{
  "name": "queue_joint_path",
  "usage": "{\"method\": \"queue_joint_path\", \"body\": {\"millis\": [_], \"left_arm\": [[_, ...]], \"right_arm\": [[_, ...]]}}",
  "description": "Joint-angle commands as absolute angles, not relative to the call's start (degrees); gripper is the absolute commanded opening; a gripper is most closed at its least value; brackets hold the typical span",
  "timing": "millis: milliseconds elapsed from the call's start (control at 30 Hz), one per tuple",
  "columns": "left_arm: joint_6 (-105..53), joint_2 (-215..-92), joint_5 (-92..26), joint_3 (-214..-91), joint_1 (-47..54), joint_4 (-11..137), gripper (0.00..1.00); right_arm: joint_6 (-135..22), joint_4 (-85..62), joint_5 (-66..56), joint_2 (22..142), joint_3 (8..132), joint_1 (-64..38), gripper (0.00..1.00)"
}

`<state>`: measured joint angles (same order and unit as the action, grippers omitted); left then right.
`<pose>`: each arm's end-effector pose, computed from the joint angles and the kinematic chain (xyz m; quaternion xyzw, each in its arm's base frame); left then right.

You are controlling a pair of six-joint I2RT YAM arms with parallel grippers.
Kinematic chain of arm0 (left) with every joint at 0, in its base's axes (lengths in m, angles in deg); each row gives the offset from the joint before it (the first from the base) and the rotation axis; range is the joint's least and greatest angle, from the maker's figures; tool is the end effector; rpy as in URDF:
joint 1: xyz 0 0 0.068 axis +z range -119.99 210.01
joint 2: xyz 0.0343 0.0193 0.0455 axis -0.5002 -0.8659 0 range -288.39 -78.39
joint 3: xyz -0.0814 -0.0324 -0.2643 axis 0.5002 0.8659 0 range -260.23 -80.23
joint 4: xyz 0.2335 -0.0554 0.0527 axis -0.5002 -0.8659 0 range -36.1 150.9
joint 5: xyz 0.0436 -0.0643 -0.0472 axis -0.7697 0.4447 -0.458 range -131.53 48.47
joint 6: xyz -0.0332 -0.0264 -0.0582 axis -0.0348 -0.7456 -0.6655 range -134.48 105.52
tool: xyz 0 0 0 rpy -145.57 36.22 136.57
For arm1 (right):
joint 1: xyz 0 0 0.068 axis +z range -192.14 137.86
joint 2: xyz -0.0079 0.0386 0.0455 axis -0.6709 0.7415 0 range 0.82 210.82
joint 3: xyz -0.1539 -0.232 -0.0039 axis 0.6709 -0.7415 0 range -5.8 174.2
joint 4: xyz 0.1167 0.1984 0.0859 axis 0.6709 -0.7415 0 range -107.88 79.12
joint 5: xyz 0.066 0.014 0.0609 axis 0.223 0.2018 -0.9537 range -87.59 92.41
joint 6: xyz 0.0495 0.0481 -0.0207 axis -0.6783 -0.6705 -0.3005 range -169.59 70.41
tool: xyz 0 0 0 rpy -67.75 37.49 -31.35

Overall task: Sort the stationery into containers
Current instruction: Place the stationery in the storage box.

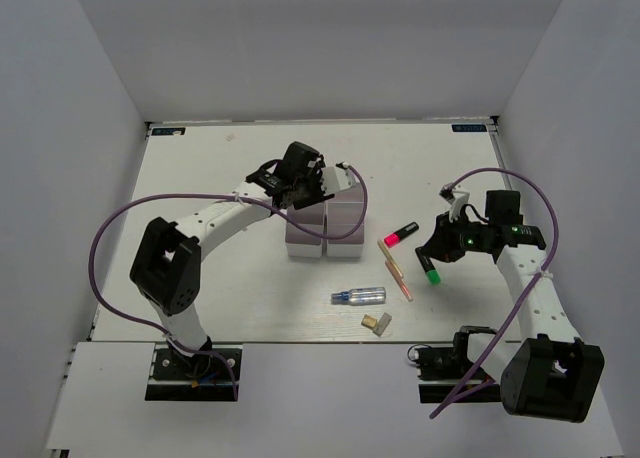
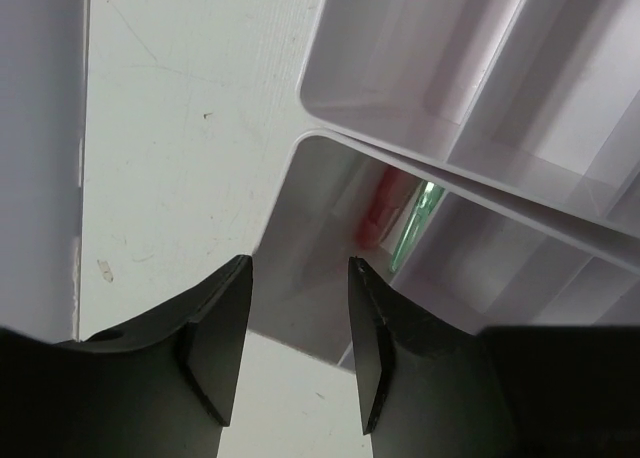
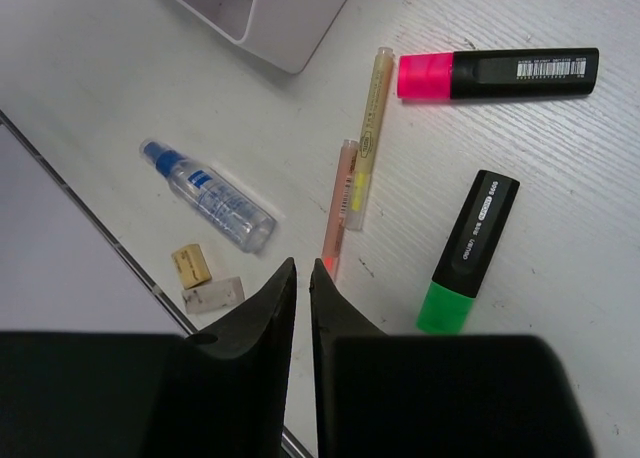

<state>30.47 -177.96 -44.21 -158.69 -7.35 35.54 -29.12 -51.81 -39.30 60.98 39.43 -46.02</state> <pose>0.3127 -0.2352 0.2567 0.6045 0.7047 0.0462 0.3685 0.1904 0.0269 0.2487 -0.2323 0.8689 0.2748 0.3399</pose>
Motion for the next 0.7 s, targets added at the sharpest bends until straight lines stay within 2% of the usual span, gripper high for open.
{"method": "queue_joint_path", "body": {"millis": [0,100,200,233,333,367,400,433,467,500,533,567,600,667], "left_arm": [[29.82,-173.84,-44.78,-158.80,-7.69,36.47,0.54],[28.59,-172.70,-44.96,-159.42,-8.30,36.21,0.52],[24.21,-169.02,-46.53,-160.21,-9.61,35.51,0.37],[22.80,-167.96,-46.80,-160.65,-9.88,35.15,0.29],[11.65,-161.29,-46.89,-160.39,-10.41,32.26,0.23],[1.44,-157.10,-47.76,-160.39,-10.41,29.29,0.26],[-2.49,-155.84,-48.38,-160.21,-10.15,27.61,0.34],[-6.44,-154.52,-48.82,-159.17,-9.46,26.11,0.65],[-17.18,-150.33,-48.56,-158.46,-8.84,21.05,0.81],[-19.99,-148.98,-48.39,-156.10,-6.57,19.96,0.90],[-22.11,-144.70,-46.99,-152.69,-5.85,17.42,0.99],[-26.39,-143.18,-45.85,-148.82,-5.15,16.88,0.99],[-27.04,-140.30,-45.40,-144.78,-3.23,15.91,0.99],[-28.45,-136.15,-45.05,-139.07,-2.07,15.99,0.99]], "right_arm": [[-27.97,-53.24,-41.36,61.03,41.92,-46.62,0.14],[-27.97,-53.33,-41.36,60.85,41.75,-46.80,0.14],[-27.80,-53.24,-40.57,61.03,41.83,-46.62,0.14],[-27.54,-52.89,-40.05,61.03,41.66,-46.62,0.02],[-25.44,-51.40,-36.45,61.11,41.48,-46.27,0.00],[-23.86,-51.40,-36.61,61.64,41.57,-46.10,0.00],[-18.62,-53.31,-37.05,62.95,42.26,-46.01,0.03],[-11.70,-54.20,-40.88,64.52,42.62,-46.18,0.28],[-8.15,-55.17,-41.61,65.32,43.23,-46.10,0.42],[-0.97,-56.39,-42.23,66.99,43.59,-46.18,0.48],[6.14,-56.75,-42.93,68.13,43.59,-46.18,0.61],[9.78,-56.67,-42.85,68.67,43.59,-46.10,0.67],[21.57,-57.19,-43.55,69.89,43.59,-46.18,0.73],[34.35,-58.33,-43.56,71.04,44.11,-46.01,0.76]]}}
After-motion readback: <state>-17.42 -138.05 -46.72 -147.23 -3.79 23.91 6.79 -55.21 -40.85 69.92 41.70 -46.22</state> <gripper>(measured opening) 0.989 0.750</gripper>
